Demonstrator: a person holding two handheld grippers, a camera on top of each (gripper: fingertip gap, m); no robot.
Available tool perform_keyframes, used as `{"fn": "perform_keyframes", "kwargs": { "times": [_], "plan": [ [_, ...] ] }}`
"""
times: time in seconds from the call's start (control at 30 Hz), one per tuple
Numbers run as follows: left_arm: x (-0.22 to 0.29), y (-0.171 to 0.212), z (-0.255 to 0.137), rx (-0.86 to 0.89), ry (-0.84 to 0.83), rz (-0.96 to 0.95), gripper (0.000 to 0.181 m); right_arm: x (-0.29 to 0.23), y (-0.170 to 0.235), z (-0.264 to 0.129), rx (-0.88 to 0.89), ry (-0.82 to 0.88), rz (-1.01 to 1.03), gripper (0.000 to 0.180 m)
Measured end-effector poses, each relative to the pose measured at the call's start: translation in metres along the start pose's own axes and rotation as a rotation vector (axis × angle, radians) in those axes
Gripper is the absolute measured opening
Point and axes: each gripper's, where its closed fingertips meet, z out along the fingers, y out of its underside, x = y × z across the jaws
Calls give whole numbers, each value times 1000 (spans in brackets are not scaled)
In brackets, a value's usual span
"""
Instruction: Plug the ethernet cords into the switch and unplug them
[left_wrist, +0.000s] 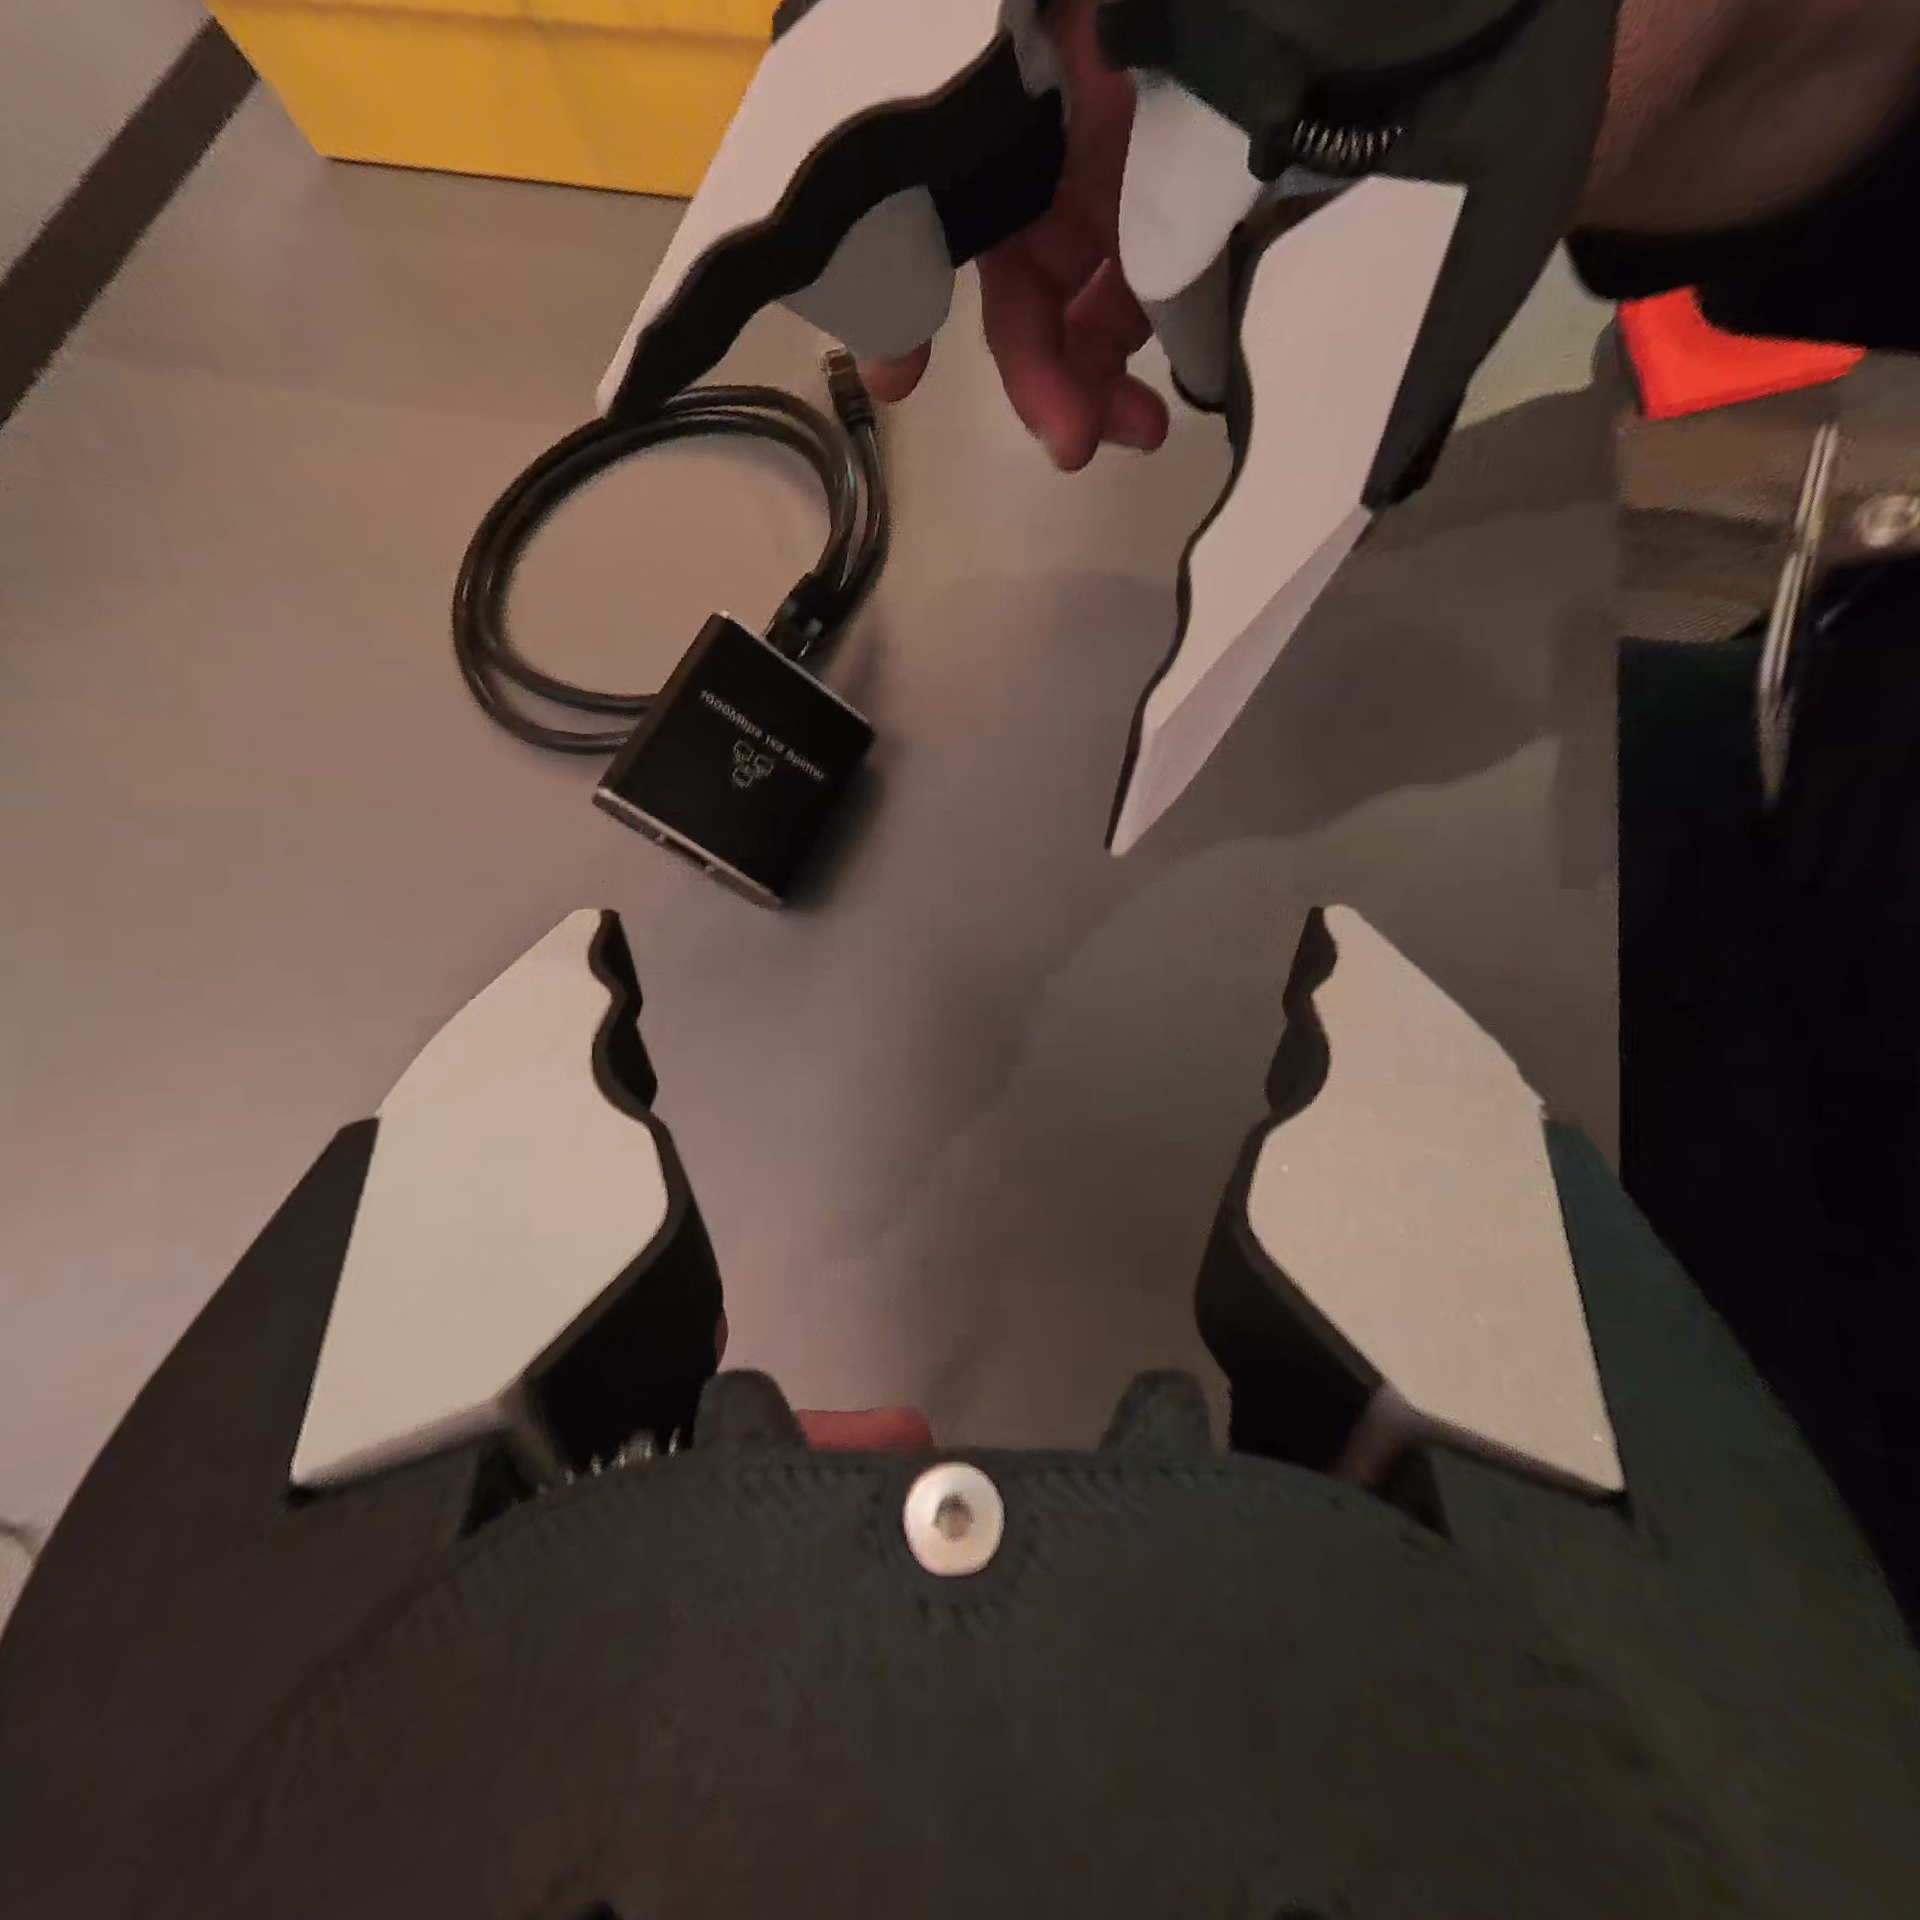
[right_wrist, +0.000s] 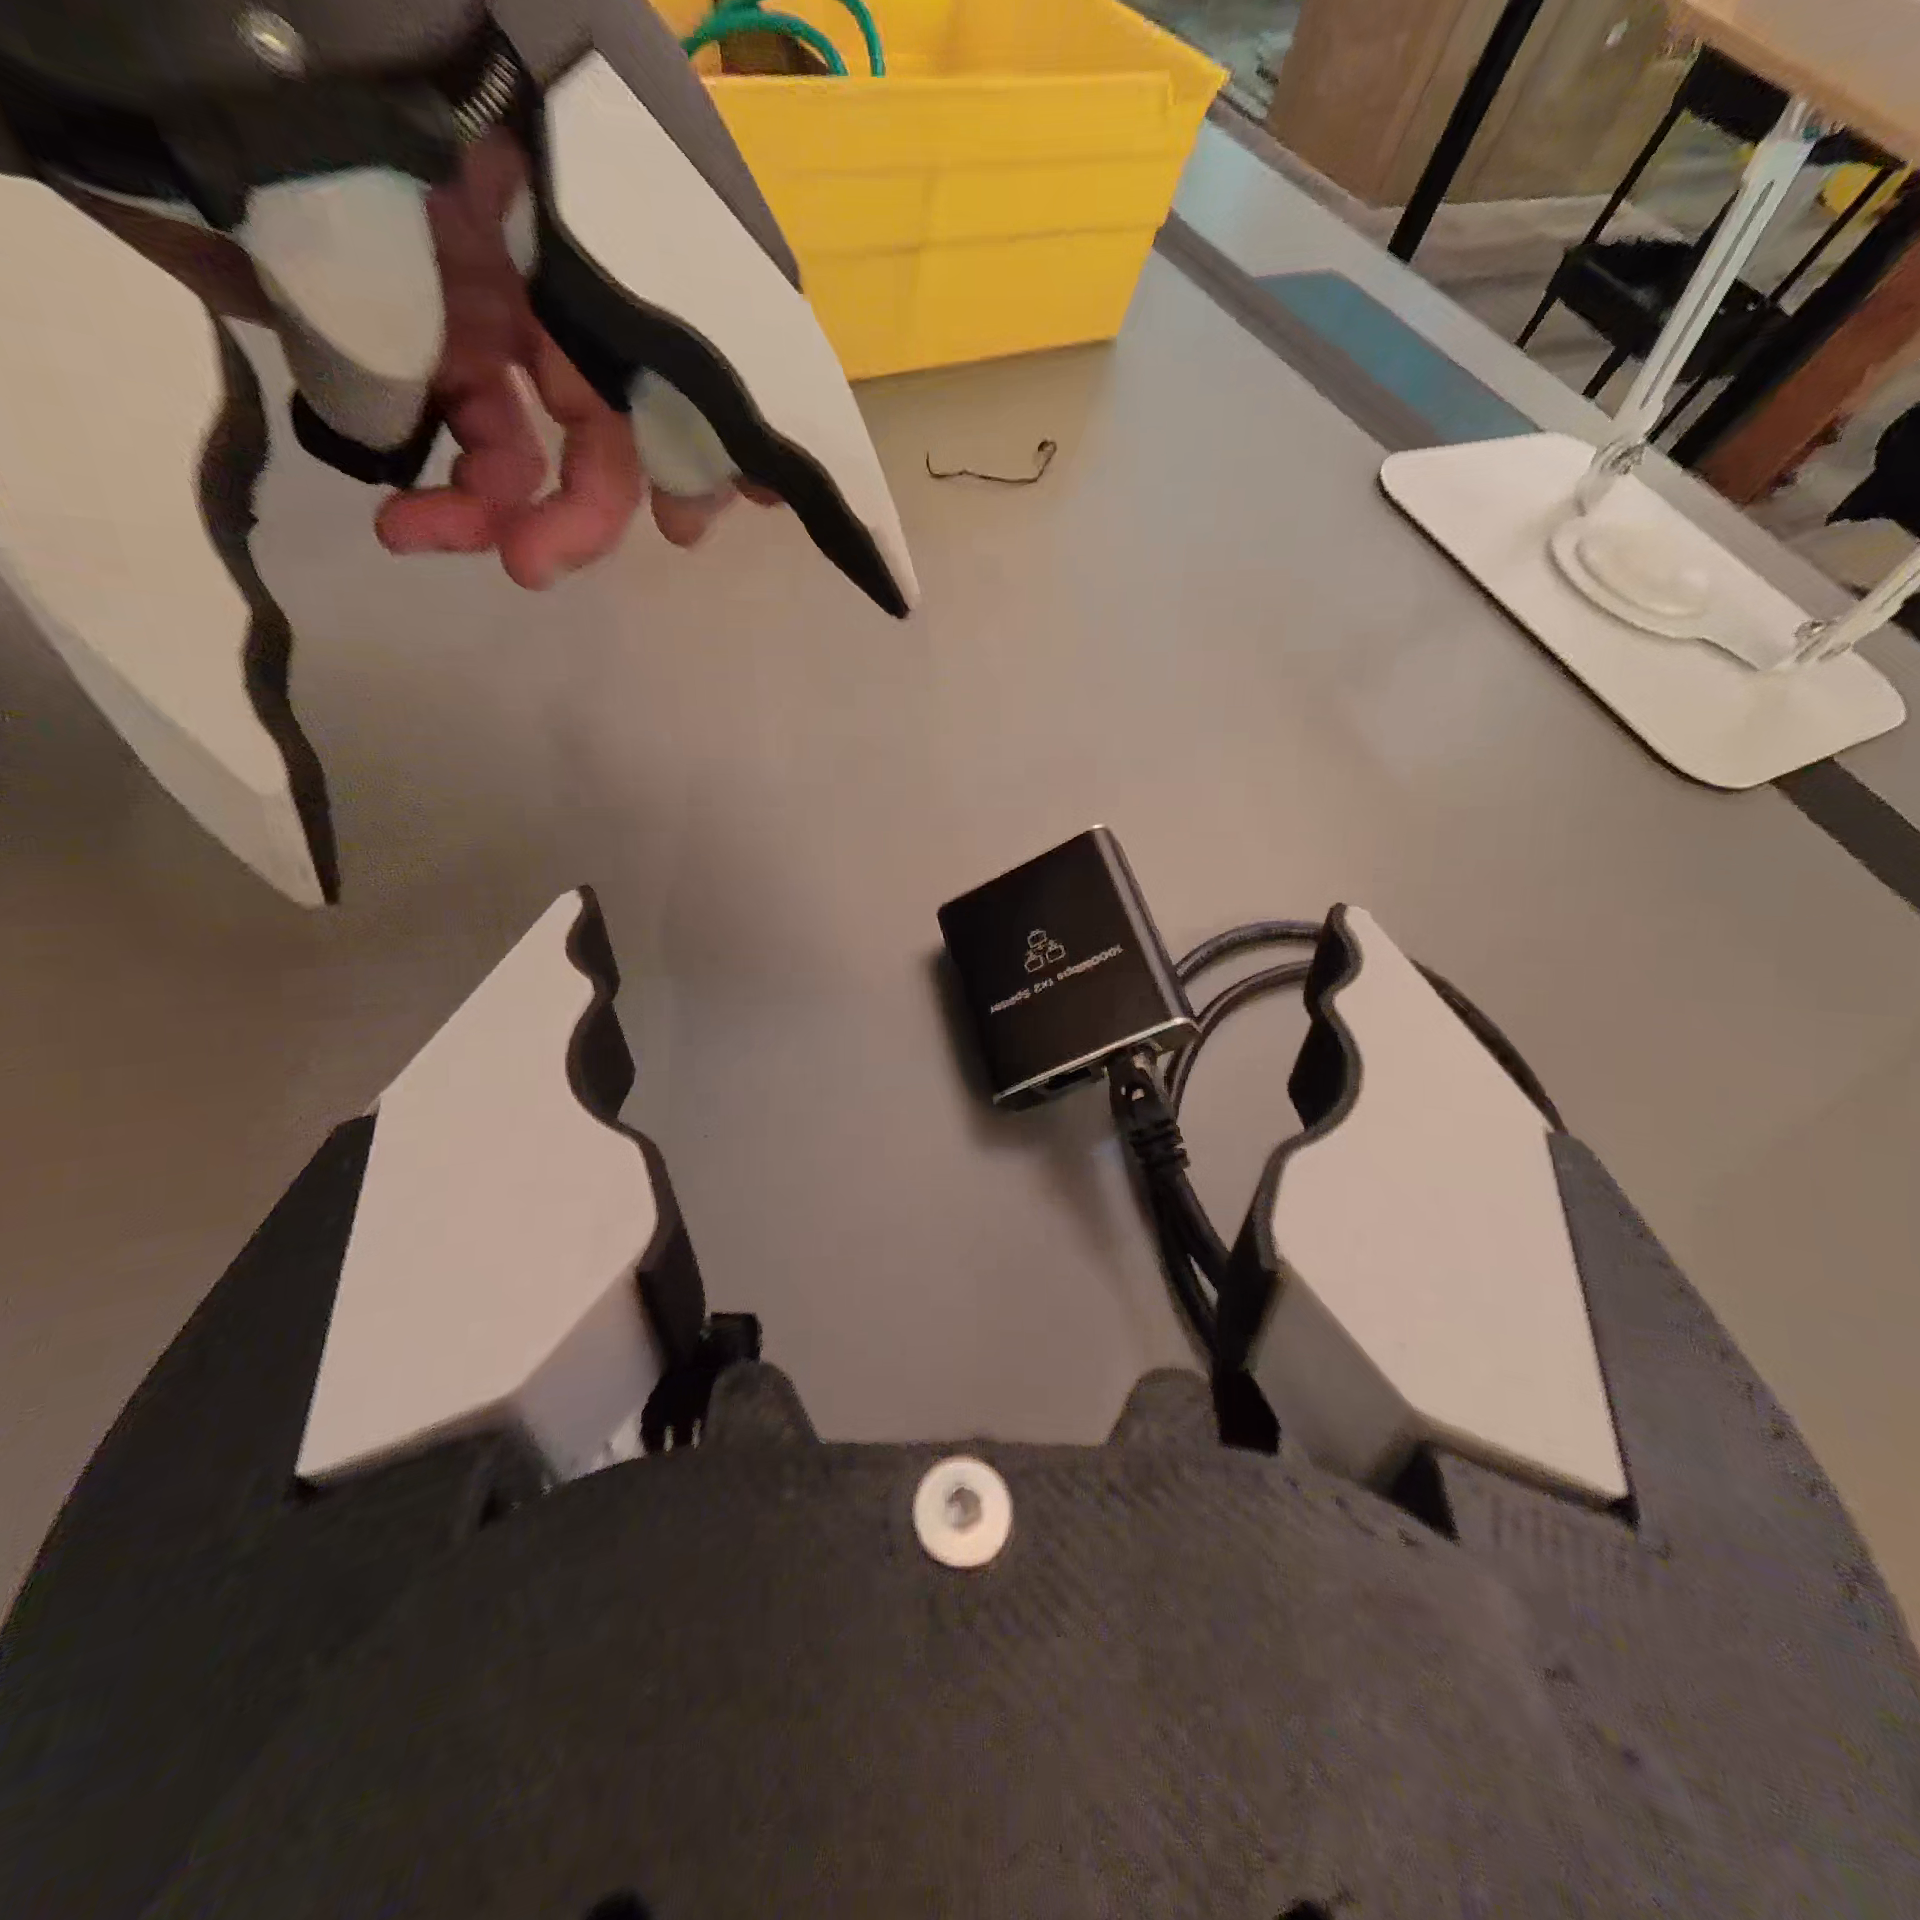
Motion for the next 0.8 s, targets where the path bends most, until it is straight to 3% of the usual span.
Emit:
{"fn": "perform_keyframes", "kwargs": {
  "times": [0.03, 0.27, 0.4, 0.5, 0.7, 0.8],
  "plan": [
    [4, 1, -2, 0, 6, 1, 115, -2, 2, 1, -5, -6, 15, 129],
    [51, -16, 23, 99, 102, -5, 101, -47, -5, 20, -1, -87, 82, 147],
    [70, -17, 38, 93, 94, 82, 79, -53, 2, 29, -44, -47, 112, 142],
    [83, -23, 38, 140, 138, 42, 58, -53, 3, 24, -29, -52, 156, 137],
    [102, -31, 40, 132, 183, 141, 38, -57, 3, 8, -6, -50, 141, 142],
    [107, -32, 46, 97, 193, 165, 39, -56, 7, -1, 7, -35, 134, 140]
  ]
}}
